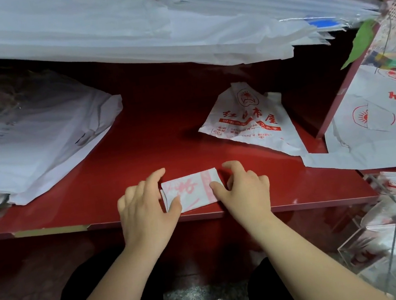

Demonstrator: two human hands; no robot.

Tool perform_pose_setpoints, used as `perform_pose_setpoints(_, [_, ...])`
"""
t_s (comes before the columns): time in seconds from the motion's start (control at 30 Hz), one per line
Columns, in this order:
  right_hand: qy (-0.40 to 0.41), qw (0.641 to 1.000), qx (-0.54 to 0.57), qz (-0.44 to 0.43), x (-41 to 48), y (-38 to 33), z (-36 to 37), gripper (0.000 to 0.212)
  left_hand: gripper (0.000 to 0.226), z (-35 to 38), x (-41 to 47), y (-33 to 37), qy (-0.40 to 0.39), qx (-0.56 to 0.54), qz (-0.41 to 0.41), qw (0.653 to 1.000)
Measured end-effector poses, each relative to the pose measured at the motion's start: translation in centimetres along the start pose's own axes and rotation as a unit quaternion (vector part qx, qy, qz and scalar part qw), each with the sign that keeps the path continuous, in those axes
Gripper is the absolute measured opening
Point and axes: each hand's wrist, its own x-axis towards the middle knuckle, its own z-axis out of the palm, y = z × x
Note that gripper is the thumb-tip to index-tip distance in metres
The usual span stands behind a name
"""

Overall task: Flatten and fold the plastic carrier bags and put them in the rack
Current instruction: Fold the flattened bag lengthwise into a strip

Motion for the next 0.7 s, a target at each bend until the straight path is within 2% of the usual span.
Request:
perform_pose_setpoints(0.07, [-0.001,0.999,-0.034,-0.022,-0.3,-0.2,-0.1,0.038,0.041,0.3,-0.3,-1.0,-0.008,0.055,0.119,0.991])
perform_pose_setpoints(0.13, [0.009,0.998,-0.009,-0.060,-0.7,-0.2,0.2,0.027,0.039,0.1,-0.4,-2.2,-0.062,0.092,0.230,0.967])
perform_pose_setpoints(0.17, [0.006,0.997,0.005,-0.081,-0.9,-0.2,0.0,0.025,0.045,-0.1,-0.4,-2.7,-0.099,0.111,0.267,0.952])
perform_pose_setpoints(0.23, [-0.001,0.991,-0.014,-0.133,-1.1,0.2,0.0,0.033,0.057,-0.7,-0.2,-3.2,-0.147,0.133,0.299,0.934])
perform_pose_setpoints(0.3, [-0.063,0.989,0.016,-0.131,-1.5,0.0,-0.7,0.054,0.058,-1.0,0.0,-3.2,-0.140,0.127,0.313,0.931])
perform_pose_setpoints(0.4, [-0.119,0.985,0.029,-0.125,-2.5,0.5,-1.5,0.077,0.041,-1.3,0.2,-2.7,-0.096,0.076,0.320,0.940])
perform_pose_setpoints(0.53, [-0.156,0.976,-0.003,-0.151,-4.2,1.4,-3.0,0.064,0.027,-1.3,0.3,-1.2,-0.107,0.018,0.330,0.938])
perform_pose_setpoints(0.6, [-0.158,0.977,0.003,-0.146,-4.9,2.2,-4.0,0.066,0.022,-1.4,0.3,0.3,-0.115,-0.007,0.322,0.940])
perform_pose_setpoints(0.7, [-0.123,0.983,0.024,-0.136,-5.8,3.5,-5.5,0.070,0.030,-1.3,0.1,3.3,-0.130,-0.063,0.261,0.954])
